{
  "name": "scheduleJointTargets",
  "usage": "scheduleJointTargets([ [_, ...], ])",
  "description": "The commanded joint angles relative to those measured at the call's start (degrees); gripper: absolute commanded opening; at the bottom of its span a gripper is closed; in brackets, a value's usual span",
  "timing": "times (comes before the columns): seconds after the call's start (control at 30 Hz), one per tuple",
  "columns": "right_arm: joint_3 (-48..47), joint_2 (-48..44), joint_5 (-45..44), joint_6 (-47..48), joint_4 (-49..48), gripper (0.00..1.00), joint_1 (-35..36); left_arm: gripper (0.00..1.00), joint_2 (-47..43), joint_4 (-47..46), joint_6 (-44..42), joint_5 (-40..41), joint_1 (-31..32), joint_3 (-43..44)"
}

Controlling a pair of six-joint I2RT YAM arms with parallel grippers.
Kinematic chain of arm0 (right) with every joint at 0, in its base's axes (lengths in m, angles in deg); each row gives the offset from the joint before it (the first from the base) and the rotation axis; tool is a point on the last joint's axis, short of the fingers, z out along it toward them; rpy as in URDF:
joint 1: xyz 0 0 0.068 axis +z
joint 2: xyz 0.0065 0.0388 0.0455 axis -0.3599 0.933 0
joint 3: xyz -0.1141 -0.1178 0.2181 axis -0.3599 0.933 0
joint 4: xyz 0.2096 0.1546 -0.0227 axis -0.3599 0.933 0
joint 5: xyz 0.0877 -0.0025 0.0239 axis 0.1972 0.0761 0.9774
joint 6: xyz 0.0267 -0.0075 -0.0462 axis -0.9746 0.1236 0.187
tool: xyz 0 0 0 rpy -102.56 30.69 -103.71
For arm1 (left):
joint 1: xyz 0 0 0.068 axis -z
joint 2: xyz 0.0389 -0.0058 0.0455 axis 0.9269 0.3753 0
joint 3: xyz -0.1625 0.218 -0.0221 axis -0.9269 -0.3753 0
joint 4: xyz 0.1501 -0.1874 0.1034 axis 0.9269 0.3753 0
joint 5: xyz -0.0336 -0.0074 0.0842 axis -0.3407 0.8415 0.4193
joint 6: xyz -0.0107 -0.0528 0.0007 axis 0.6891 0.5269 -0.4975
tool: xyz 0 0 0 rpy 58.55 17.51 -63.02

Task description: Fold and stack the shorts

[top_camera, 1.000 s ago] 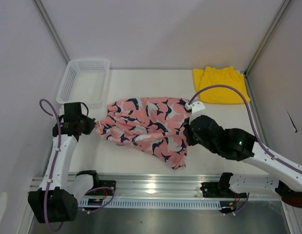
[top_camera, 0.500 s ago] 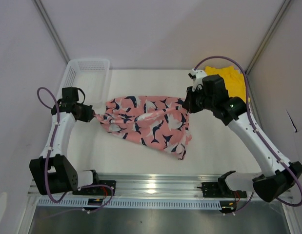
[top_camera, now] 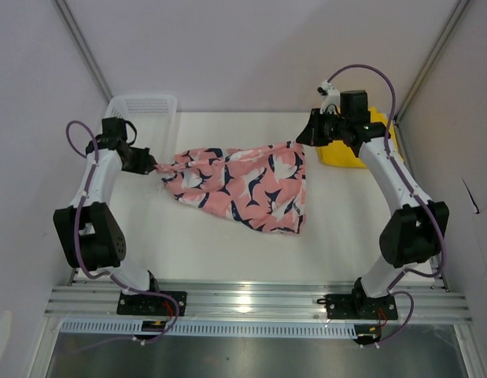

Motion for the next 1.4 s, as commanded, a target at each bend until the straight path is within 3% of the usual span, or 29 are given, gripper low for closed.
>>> scheduleJointTargets([
  [0.0, -3.9, 5.2, 5.0, -2.2, -6.5, 0.00, -1.4, 0.00, 2.3, -1.5, 3.0, -2.4, -0.4, 3.3],
  [0.37, -6.9, 19.1, 5.8, -9.6, -18.2, 0.00, -7.8, 0.00, 13.6, -3.1, 3.8, -1.8, 4.3, 13.4],
  [0.73, -17.2, 32.6, 4.2, -10.8, -18.0, 0.00, -9.9, 0.01, 19.6, -8.4, 8.2, -0.4, 7.3, 18.5],
  [0.77, -18.8, 33.9, 3.8, -11.0, -17.4, 0.00, -10.0, 0.08, 19.8, -9.1, 8.2, -0.6, 7.4, 18.6],
  [0.83, -25.6, 37.4, 4.2, -11.9, -16.7, 0.00, -10.0, 0.12, 20.5, -11.8, 8.6, -0.3, 7.9, 18.8],
  [0.93, -35.6, 45.7, 3.8, -12.8, -12.5, 0.02, -9.5, 0.42, 21.7, -14.7, 8.3, -0.2, 8.0, 18.8],
  [0.97, -41.4, 49.2, 3.2, -13.2, -10.6, 0.08, -9.4, 0.74, 21.9, -15.6, 7.6, -0.2, 8.0, 18.9],
  [1.0, -43.8, 50.7, 2.6, -13.6, -10.0, 0.34, -9.3, 0.94, 21.9, -17.4, 6.9, -0.4, 8.0, 18.8],
  [1.03, -45.8, 51.9, 2.4, -14.3, -9.2, 0.46, -9.5, 0.99, 22.1, -17.1, 6.0, -0.3, 8.0, 19.3],
  [1.1, -49.6, 53.8, 2.1, -14.9, -8.2, 0.66, -9.8, 0.99, 23.1, -15.2, 3.3, -0.8, 8.0, 22.0],
  [1.13, -49.7, 53.5, 2.0, -15.1, -8.1, 0.71, -10.0, 0.99, 23.5, -14.6, 2.0, -1.1, 8.0, 22.9],
  [1.23, -45.2, 48.7, 0.7, -15.1, -8.9, 0.79, -11.0, 0.99, 23.5, -13.1, -2.4, -2.1, 8.1, 26.0],
  [1.37, -33.4, 39.1, 2.6, -14.3, -11.6, 0.80, -12.0, 0.99, 19.9, -13.1, -8.4, -0.9, 9.4, 25.7],
])
